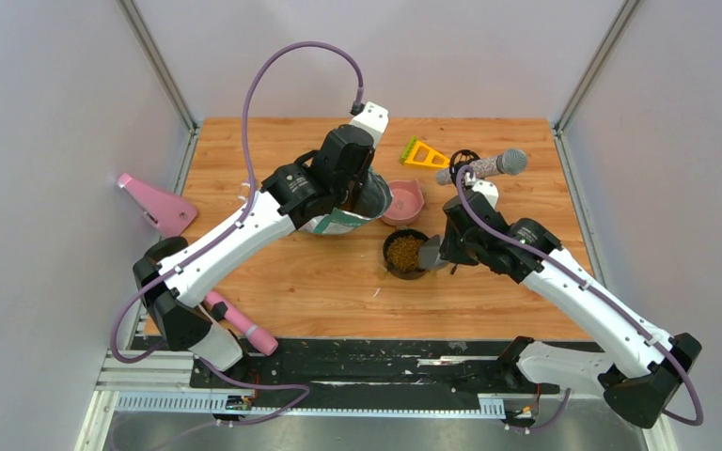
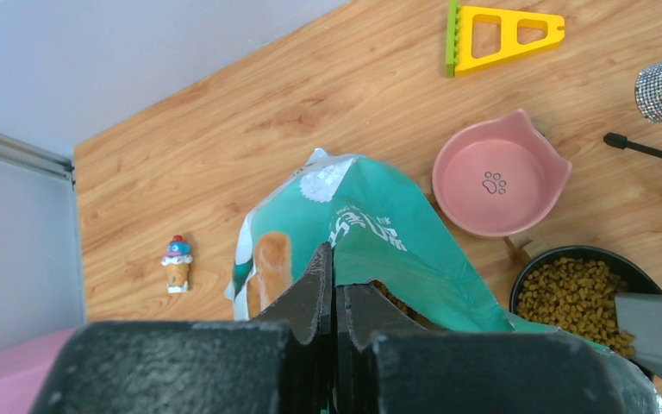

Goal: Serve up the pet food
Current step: Pour the pet food into the pet food bowl.

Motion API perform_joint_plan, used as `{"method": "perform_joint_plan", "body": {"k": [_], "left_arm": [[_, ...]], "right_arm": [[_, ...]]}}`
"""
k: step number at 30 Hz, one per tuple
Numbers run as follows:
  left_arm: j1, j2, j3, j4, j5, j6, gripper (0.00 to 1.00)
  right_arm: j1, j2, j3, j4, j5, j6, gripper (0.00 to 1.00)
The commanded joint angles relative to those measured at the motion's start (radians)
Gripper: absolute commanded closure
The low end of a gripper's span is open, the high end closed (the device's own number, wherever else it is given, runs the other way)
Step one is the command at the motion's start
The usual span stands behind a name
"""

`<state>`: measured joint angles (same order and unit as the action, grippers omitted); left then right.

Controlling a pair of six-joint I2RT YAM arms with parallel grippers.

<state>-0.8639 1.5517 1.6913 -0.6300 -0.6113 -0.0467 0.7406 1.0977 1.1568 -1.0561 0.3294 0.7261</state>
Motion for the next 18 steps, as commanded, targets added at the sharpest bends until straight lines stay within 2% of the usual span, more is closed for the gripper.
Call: {"method": "perform_joint_plan", "body": {"k": [1, 7, 11, 18], "left_arm": [[0.008, -0.042, -0.008, 0.024, -0.052, 0.015, 1.00], [0.008, -0.045, -0.010, 0.029, -0.053, 0.017, 1.00], [0.009, -0.044, -0.003, 0.033, -0.040, 0.007, 1.00], [0.008, -0.041, 0.008, 0.043, 0.010, -0.008, 1.00]], "right_arm": [[-0.003, -0.004, 0.067, -0.003, 0.015, -0.096, 1.00], [-0.001, -0.010, 0.069, 0.016, 0.035, -0.119, 1.00], [-0.001, -0.037, 0.096, 0.021, 0.036, -0.068, 1.00], [-0.001, -0.227, 0.130, 0.151, -0.045, 0.032, 1.00]]}}
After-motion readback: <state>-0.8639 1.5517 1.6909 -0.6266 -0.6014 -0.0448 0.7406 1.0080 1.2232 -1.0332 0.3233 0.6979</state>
